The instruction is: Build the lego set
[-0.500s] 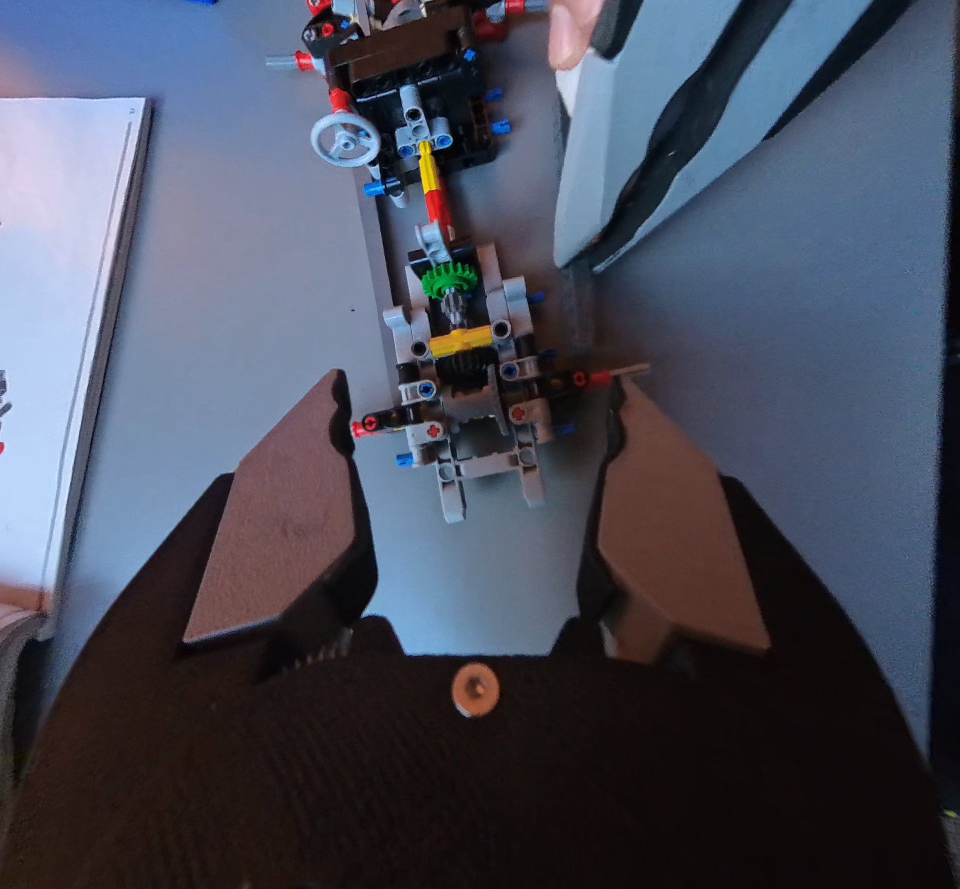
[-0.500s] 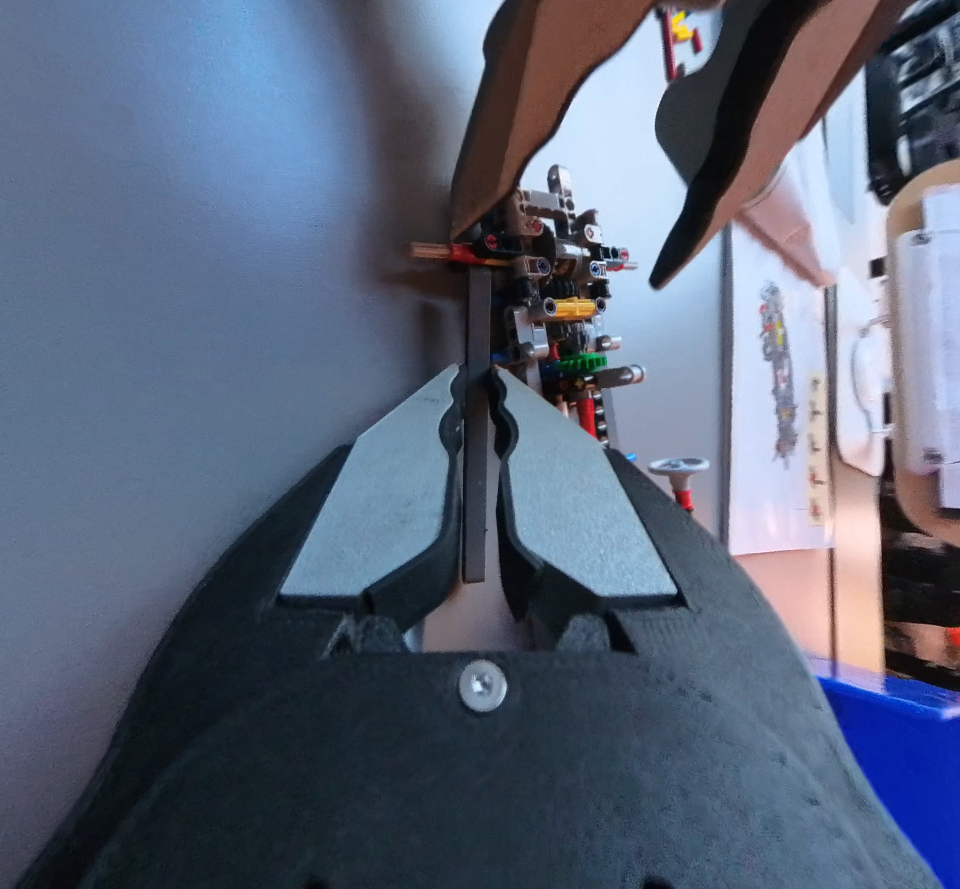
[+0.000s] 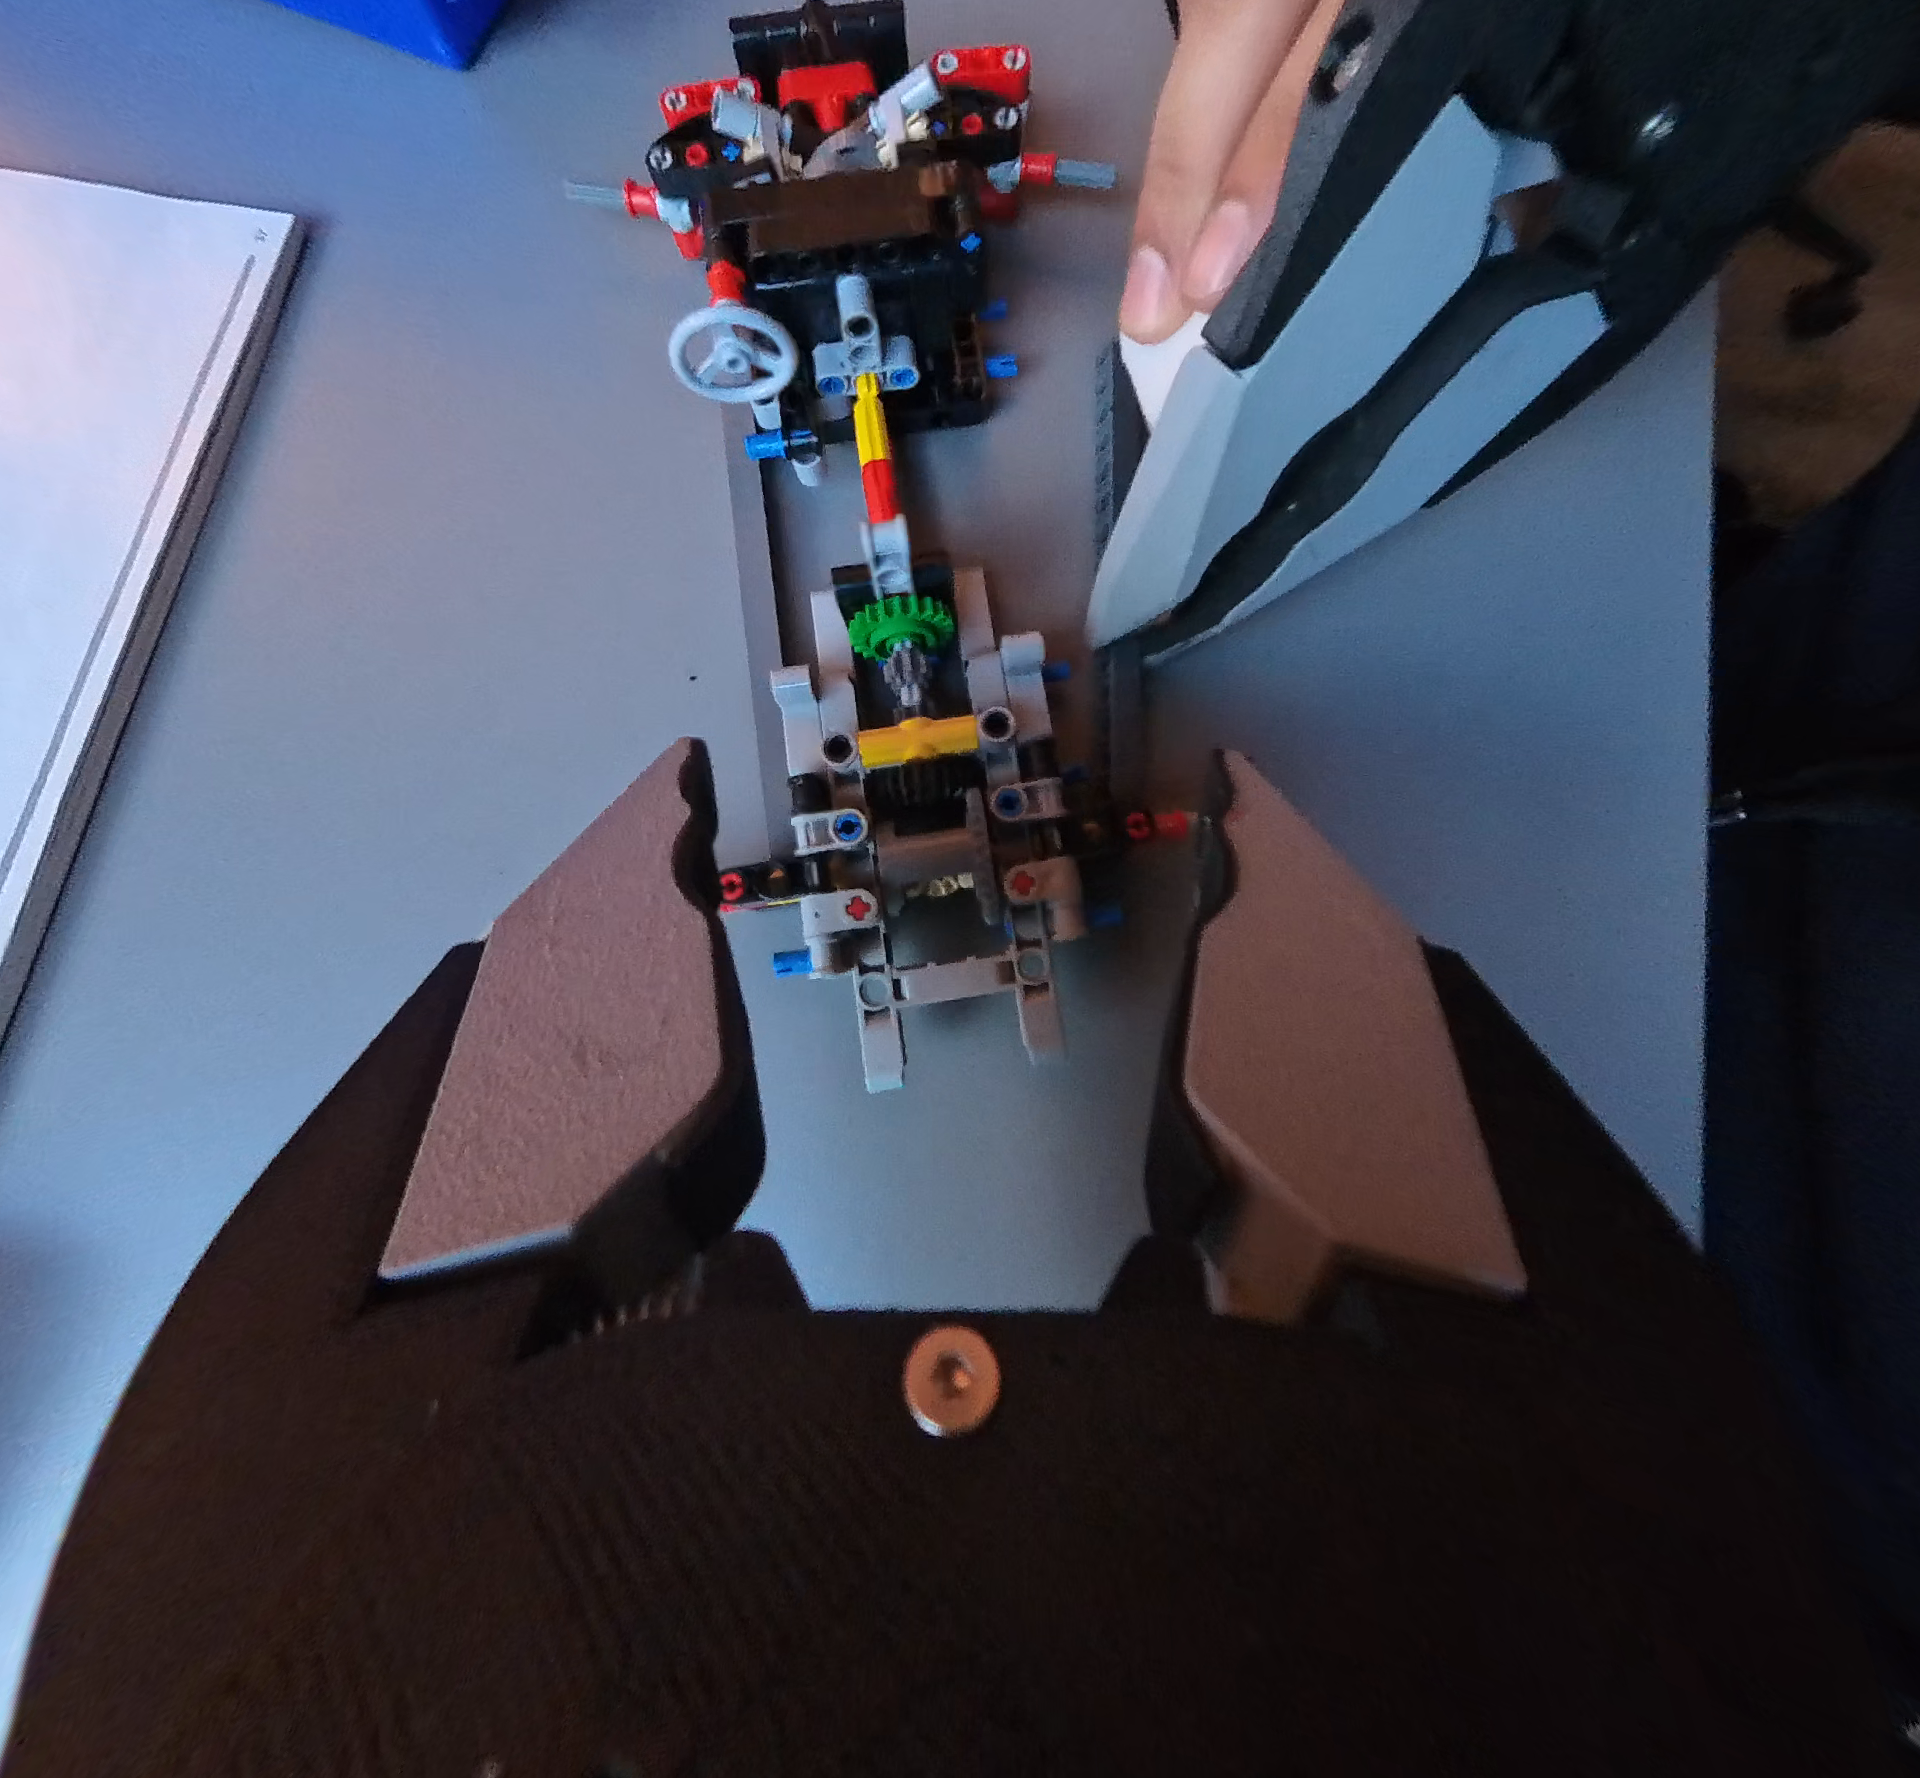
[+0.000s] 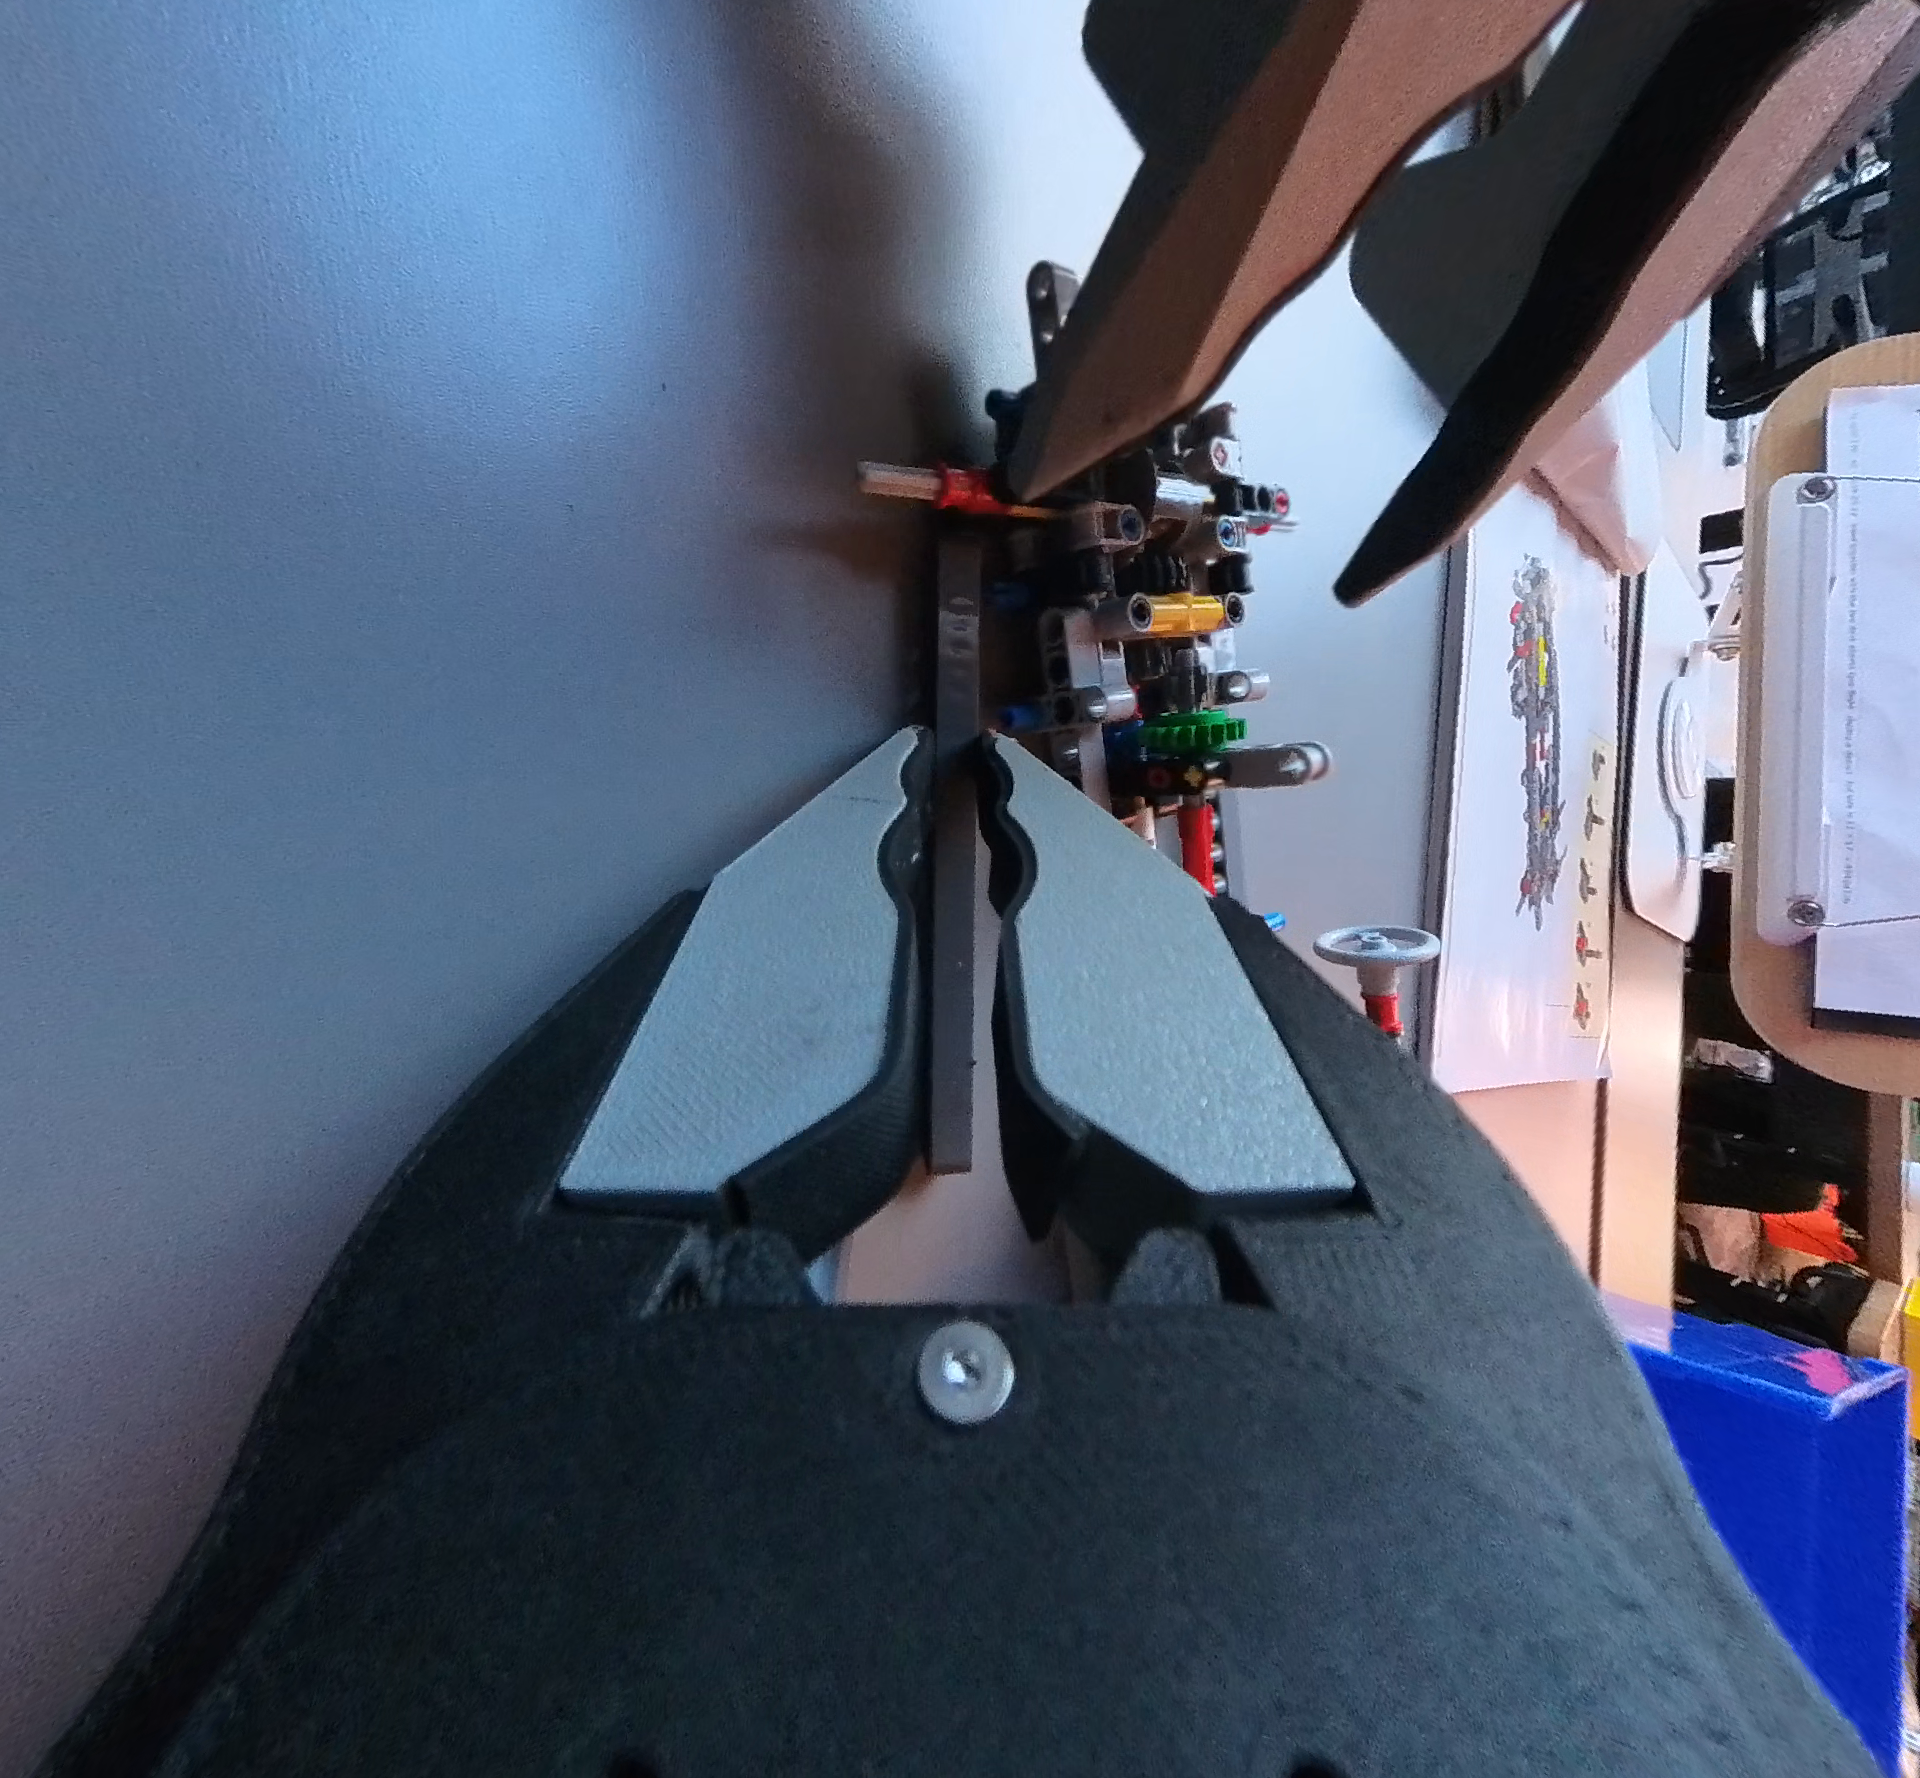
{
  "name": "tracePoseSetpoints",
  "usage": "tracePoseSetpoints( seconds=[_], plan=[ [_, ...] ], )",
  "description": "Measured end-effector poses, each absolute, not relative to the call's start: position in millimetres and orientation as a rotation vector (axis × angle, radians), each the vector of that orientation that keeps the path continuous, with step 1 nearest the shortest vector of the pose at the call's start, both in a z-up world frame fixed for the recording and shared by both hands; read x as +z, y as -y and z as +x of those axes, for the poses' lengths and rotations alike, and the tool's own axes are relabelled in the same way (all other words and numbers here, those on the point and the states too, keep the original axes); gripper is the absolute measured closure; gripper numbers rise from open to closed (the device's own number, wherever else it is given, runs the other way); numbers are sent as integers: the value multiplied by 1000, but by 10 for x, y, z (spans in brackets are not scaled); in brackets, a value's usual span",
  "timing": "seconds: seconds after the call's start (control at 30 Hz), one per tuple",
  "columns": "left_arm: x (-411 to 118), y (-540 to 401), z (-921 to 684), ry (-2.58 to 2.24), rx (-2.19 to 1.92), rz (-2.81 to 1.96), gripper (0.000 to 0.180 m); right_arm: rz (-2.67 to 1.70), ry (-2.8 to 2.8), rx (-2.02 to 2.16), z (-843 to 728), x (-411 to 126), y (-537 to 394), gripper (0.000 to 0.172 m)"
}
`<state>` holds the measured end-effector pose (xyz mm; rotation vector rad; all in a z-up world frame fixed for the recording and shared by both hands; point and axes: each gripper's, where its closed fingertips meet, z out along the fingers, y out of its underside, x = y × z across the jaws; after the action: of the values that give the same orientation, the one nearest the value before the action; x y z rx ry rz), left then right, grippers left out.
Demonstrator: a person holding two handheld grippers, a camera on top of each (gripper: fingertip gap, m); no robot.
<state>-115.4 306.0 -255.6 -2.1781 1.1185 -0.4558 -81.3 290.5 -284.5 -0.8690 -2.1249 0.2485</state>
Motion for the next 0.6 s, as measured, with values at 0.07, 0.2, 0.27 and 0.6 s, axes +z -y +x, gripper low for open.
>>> tracePoseSetpoints(
  seconds=[0.07,0.2,0.27,0.6],
  plan=[
    [-2649,-3062,-1130,-1162,-392,-2212,88,-884,2124,259,-808,-2845,-2915,167],
    [-2797,-3073,-1100,-1236,-223,-2244,91,-910,2123,283,-809,-2846,-2926,167],
    [-2858,-3087,-1110,-1255,-185,-2261,94,-923,2126,301,-817,-2848,-2925,167],
    [-2871,-3073,-1105,-1268,-257,-2252,99,-1032,2145,421,-865,-2851,-2906,166]
  ],
)
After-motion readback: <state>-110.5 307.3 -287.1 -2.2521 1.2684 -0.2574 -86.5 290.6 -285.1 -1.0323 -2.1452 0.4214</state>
